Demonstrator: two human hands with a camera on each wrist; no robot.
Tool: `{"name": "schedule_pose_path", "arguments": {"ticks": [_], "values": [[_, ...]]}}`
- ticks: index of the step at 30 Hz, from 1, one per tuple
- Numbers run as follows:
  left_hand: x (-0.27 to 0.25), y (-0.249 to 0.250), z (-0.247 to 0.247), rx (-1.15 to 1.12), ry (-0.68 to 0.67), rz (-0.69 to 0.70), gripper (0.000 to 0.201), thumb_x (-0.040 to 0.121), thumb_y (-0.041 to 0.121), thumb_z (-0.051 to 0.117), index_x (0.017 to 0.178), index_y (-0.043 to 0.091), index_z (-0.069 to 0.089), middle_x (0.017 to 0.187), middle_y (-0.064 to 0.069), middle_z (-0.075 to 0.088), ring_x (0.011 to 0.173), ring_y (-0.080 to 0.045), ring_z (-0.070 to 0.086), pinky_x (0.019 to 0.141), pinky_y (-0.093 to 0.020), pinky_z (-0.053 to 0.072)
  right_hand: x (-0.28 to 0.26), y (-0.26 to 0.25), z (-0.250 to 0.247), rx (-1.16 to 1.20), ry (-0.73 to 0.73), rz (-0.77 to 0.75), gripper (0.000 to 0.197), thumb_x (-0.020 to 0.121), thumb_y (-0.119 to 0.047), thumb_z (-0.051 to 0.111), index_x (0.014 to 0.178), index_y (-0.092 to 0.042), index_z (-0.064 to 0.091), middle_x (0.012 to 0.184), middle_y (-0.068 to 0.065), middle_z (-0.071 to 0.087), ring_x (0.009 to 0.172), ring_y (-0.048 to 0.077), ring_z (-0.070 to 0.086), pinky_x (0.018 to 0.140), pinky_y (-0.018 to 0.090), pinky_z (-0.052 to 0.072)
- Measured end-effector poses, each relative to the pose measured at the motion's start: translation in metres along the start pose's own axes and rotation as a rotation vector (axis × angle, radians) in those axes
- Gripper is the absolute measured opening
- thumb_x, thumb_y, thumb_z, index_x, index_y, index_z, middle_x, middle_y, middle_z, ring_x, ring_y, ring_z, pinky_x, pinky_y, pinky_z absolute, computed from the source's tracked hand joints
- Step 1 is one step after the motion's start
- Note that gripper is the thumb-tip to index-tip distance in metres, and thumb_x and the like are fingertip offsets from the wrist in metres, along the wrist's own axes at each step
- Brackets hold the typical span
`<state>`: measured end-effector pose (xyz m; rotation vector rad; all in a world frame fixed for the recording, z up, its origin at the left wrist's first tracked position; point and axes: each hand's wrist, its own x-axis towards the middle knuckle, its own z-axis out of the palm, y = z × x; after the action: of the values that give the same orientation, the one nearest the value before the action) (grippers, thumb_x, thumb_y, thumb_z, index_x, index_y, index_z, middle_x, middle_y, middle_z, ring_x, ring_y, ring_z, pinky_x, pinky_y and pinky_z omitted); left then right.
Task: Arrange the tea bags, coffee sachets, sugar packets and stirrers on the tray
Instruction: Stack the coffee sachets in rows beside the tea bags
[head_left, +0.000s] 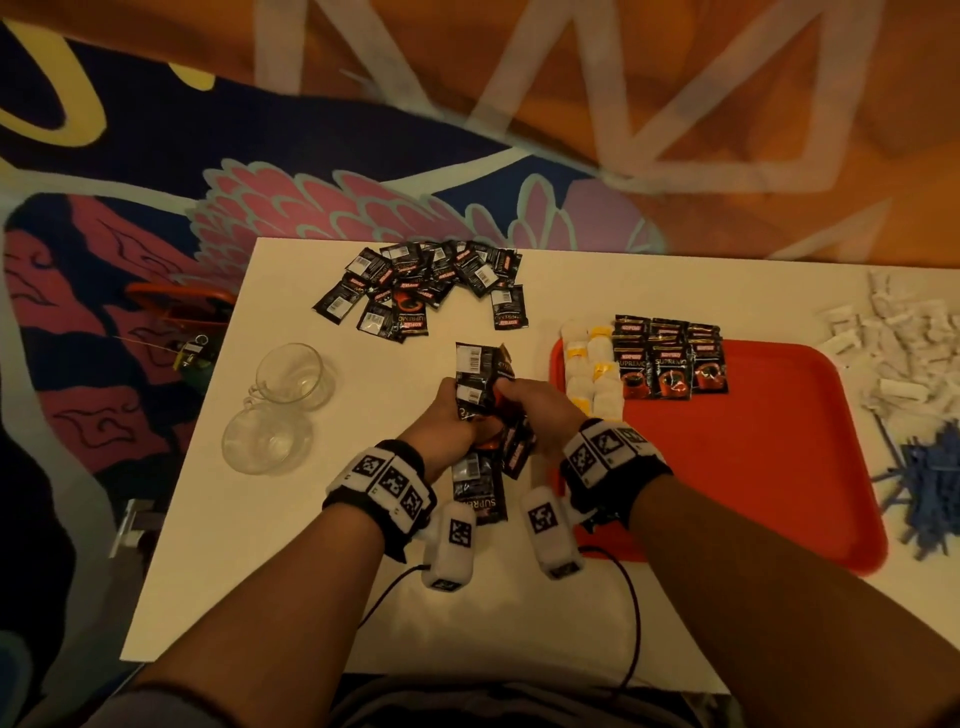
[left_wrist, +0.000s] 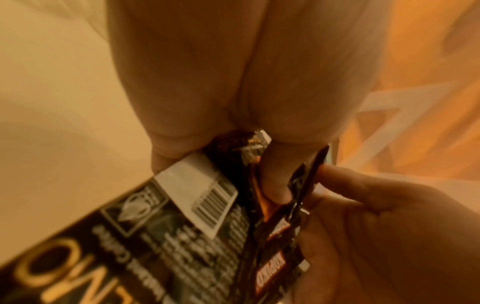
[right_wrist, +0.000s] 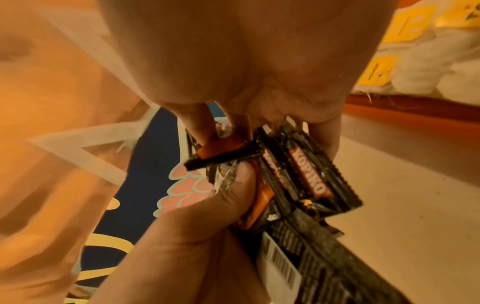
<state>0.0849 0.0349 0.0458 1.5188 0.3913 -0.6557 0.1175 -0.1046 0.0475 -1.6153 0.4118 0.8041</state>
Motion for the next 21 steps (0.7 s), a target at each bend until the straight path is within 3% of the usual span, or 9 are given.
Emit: {"name": "schedule_pose_path", "arguments": {"ticks": [2, 6, 8, 11, 14, 17, 19, 21], "values": [[-0.003, 0.002, 0.009, -0.015, 0.005, -0.002, 0.067, 0.087, -0.005, 0.064, 0.142, 0.016, 0.031, 0.126, -0.012, 0.06, 0.116, -0.027, 0.062, 0.101, -0.05, 0.052, -0.001, -0.001, -0.007, -0.113, 0.012, -0.03, 0.036, 0.097, -0.03, 0.052, 0.113, -0.001, 0.065, 0.112, 0.02, 0.068, 0.108, 0.037, 0.063, 0.101, 0.052, 0.046], [-0.011, 0.004, 0.022, -0.073, -0.018, 0.015, 0.049, 0.093, -0.013, 0.052, 0.125, 0.024, 0.053, 0.117, -0.014, 0.068, 0.111, -0.031, 0.065, 0.097, -0.046, 0.054, -0.001, 0.004, -0.018, -0.192, -0.023, -0.075, 0.047, 0.077, -0.043, 0.057, 0.109, -0.01, 0.068, 0.108, 0.013, 0.07, 0.103, 0.031, 0.065, 0.099, 0.053, 0.048], [-0.015, 0.004, 0.024, -0.106, 0.001, -0.001, 0.047, 0.094, -0.012, 0.051, 0.124, 0.023, 0.056, 0.116, -0.015, 0.07, 0.109, -0.032, 0.067, 0.095, -0.046, 0.055, -0.006, 0.004, -0.018, -0.168, -0.016, -0.098, 0.058, 0.073, -0.038, 0.06, 0.127, -0.017, 0.057, 0.112, 0.01, 0.069, 0.104, 0.028, 0.065, 0.099, 0.051, 0.048], [-0.019, 0.003, 0.027, -0.147, 0.063, -0.016, 0.047, 0.094, -0.013, 0.049, 0.123, 0.023, 0.056, 0.112, -0.011, 0.071, 0.099, -0.026, 0.069, 0.086, -0.041, 0.058, -0.013, 0.002, -0.019, -0.261, 0.005, -0.162, 0.066, 0.087, -0.021, 0.059, 0.146, -0.028, 0.031, 0.11, 0.007, 0.069, 0.1, 0.024, 0.066, 0.094, 0.044, 0.051], [-0.024, 0.002, 0.03, -0.166, 0.096, 0.002, 0.045, 0.094, -0.012, 0.049, 0.126, 0.02, 0.055, 0.11, -0.008, 0.071, 0.098, -0.025, 0.068, 0.091, -0.043, 0.056, -0.02, 0.002, -0.016, -0.372, -0.042, -0.246, 0.072, 0.092, -0.013, 0.049, 0.15, -0.041, 0.016, 0.101, 0.005, 0.067, 0.081, 0.021, 0.063, 0.072, 0.033, 0.05], [-0.028, 0.0, 0.026, -0.241, 0.127, 0.007, 0.043, 0.095, -0.012, 0.05, 0.125, 0.017, 0.055, 0.11, -0.01, 0.071, 0.102, -0.026, 0.067, 0.094, -0.046, 0.054, -0.02, 0.0, -0.013, -0.317, -0.036, -0.298, 0.065, 0.092, -0.004, 0.046, 0.146, -0.038, 0.031, 0.111, 0.003, 0.063, 0.083, 0.017, 0.06, 0.072, 0.029, 0.048], [-0.03, -0.001, 0.02, -0.308, 0.131, 0.003, 0.041, 0.094, -0.011, 0.052, 0.126, 0.015, 0.055, 0.112, -0.011, 0.07, 0.102, -0.026, 0.067, 0.089, -0.043, 0.056, -0.02, -0.007, -0.015, -0.107, 0.028, -0.233, 0.055, 0.09, 0.004, 0.043, 0.133, -0.031, 0.05, 0.113, 0.008, 0.062, 0.086, 0.02, 0.06, 0.072, 0.032, 0.051], [-0.034, -0.001, 0.014, -0.357, 0.108, 0.001, 0.04, 0.095, -0.01, 0.052, 0.128, 0.012, 0.054, 0.113, -0.013, 0.068, 0.1, -0.025, 0.067, 0.085, -0.041, 0.057, -0.023, -0.012, -0.014, 0.079, 0.057, -0.139, 0.045, 0.091, 0.005, 0.04, 0.121, -0.023, 0.058, 0.104, 0.012, 0.062, 0.086, 0.024, 0.06, 0.071, 0.035, 0.052]]}}
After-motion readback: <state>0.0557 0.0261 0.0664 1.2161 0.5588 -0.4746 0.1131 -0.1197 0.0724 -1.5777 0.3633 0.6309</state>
